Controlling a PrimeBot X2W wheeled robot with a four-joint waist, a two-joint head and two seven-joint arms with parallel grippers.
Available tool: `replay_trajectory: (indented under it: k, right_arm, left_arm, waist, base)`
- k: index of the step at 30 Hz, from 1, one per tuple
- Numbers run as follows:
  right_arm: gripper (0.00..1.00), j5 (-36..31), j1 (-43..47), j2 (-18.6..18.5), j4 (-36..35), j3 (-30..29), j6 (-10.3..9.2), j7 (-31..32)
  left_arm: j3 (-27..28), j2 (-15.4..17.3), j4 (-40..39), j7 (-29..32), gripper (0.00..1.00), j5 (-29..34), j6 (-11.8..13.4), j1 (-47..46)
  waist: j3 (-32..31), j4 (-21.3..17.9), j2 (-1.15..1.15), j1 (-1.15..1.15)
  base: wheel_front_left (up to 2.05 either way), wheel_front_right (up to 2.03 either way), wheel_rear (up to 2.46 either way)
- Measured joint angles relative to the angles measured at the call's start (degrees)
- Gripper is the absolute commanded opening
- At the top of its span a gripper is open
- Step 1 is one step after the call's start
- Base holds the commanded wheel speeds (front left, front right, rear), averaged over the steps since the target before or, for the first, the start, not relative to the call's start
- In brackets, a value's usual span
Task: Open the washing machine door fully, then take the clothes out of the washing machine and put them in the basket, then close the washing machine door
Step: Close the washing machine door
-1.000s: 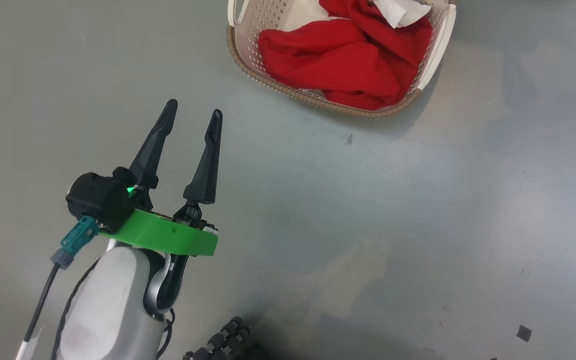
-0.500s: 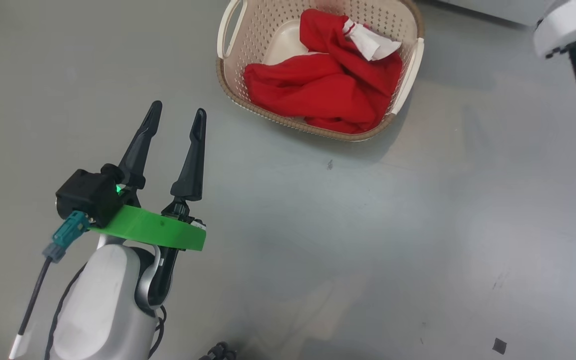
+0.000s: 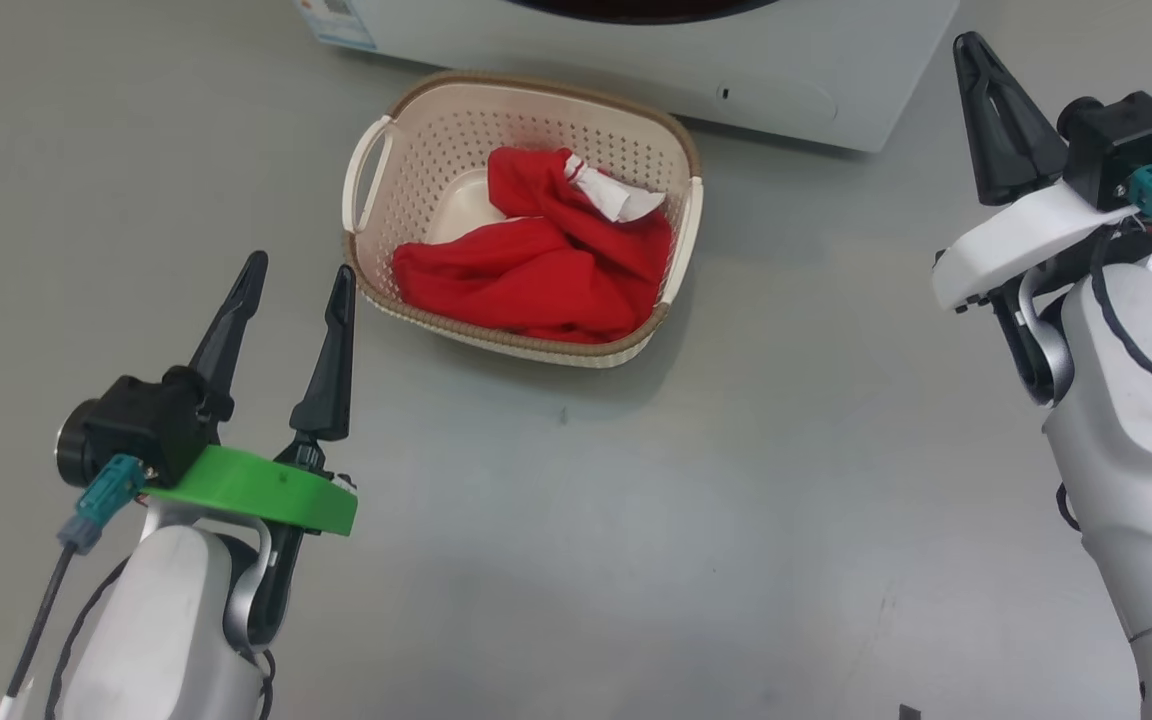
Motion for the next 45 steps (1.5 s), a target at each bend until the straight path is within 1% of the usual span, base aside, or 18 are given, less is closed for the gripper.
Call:
replay_trajectory:
  k: [7, 8, 12, 16, 21, 23, 26, 31, 32, 33, 34, 41, 45]
  right_arm:
    - [0.00, 2.0, 6.7, 1.9, -5.7, -2.8, -1.56, 0.0]
    - [0.00, 2.2, 8.0, 2.1, -6.2, -3.3, -1.60, 0.0]
    - [0.00, 3.1, 13.6, 2.5, -7.9, -5.5, -3.10, 0.0]
    - [0.00, 3.5, 18.7, 2.7, -9.7, -6.6, -3.83, 0.0]
    - [0.00, 3.5, 24.1, 2.8, -12.8, -7.1, -4.10, 0.0]
    - [0.00, 3.4, 26.1, 2.7, -13.6, -7.4, -4.53, 0.0]
    - [0.00, 3.4, 29.2, 2.9, -15.0, -7.7, -4.54, 0.0]
    - [0.00, 3.4, 33.1, 4.1, -17.8, -8.5, -5.46, 0.0]
    - [0.08, 3.4, 33.7, 4.4, -18.4, -8.7, -5.91, 0.0]
    - [0.47, 3.4, 34.3, 4.6, -19.0, -9.0, -6.16, 0.0]
    - [1.00, 3.4, 34.8, 4.7, -19.5, -9.1, -6.34, 0.0]
    - [1.00, 3.1, 37.7, 5.2, -22.4, -9.8, -7.06, 0.0]
    - [1.00, 2.8, 38.6, 5.4, -24.0, -10.1, -7.10, 0.0]
  left_arm:
    - [0.9, 0.7, 1.1, 0.0, 1.00, 0.6, 0.0, 4.1]
    - [0.9, 0.8, 1.4, 0.0, 1.00, 0.6, 0.0, 4.6]
    - [0.7, 1.0, 2.2, 0.0, 1.00, 0.7, 0.0, 7.0]
    - [0.7, 1.0, 2.4, 0.0, 1.00, 0.7, 0.0, 9.3]
    - [2.0, 1.0, 2.5, 0.0, 1.00, 1.5, 0.0, 11.2]
    - [2.2, 1.0, 2.5, 0.0, 1.00, 1.6, 0.0, 11.6]
    - [2.5, 1.0, 2.3, 0.0, 1.00, 1.7, 0.0, 12.5]
    - [3.3, 0.9, 1.9, 0.0, 1.00, 2.7, 0.0, 14.2]
    - [3.4, 0.9, 1.8, 0.0, 1.00, 2.8, 0.0, 14.5]
    - [3.7, 0.9, 1.8, 0.0, 1.00, 2.8, 0.0, 14.8]
    - [3.9, 0.8, 1.7, 0.0, 1.00, 2.8, 0.0, 15.0]
    - [4.6, 0.3, 0.9, 0.0, 1.00, 2.8, 0.0, 15.5]
    - [4.6, -0.1, 2.7, 0.0, 1.00, 2.5, 0.0, 16.7]
  waist:
    - [-5.4, -4.3, 0.00, 0.00]
    - [-6.2, -4.9, 0.00, 0.00]
    - [-9.6, -7.0, 0.00, 0.00]
    - [-12.9, -8.8, 0.00, 0.00]
    - [-16.2, -10.7, 0.00, 0.00]
    - [-17.3, -11.4, 0.00, 0.00]
    - [-18.6, -12.1, 0.00, 0.00]
    - [-20.4, -13.0, 0.00, 0.00]
    - [-20.7, -13.2, 0.00, 0.00]
    - [-20.9, -13.4, 0.00, 0.00]
    - [-21.0, -13.6, 0.00, 0.00]
    - [-21.6, -14.4, 0.00, 0.00]
    - [-21.5, -14.6, 0.00, 0.00]
  base:
    - [0.00, 0.00, 0.00]
    - [0.00, 0.00, 0.00]
    - [0.00, 0.00, 0.00]
    - [0.00, 0.00, 0.00]
    - [0.00, 0.00, 0.00]
    - [0.00, 0.00, 0.00]
    - [0.00, 0.00, 0.00]
    - [0.00, 0.00, 0.00]
    - [0.00, 0.00, 0.00]
    - [0.00, 0.00, 0.00]
    - [0.00, 0.00, 0.00]
    - [0.00, 0.00, 0.00]
    - [0.00, 0.00, 0.00]
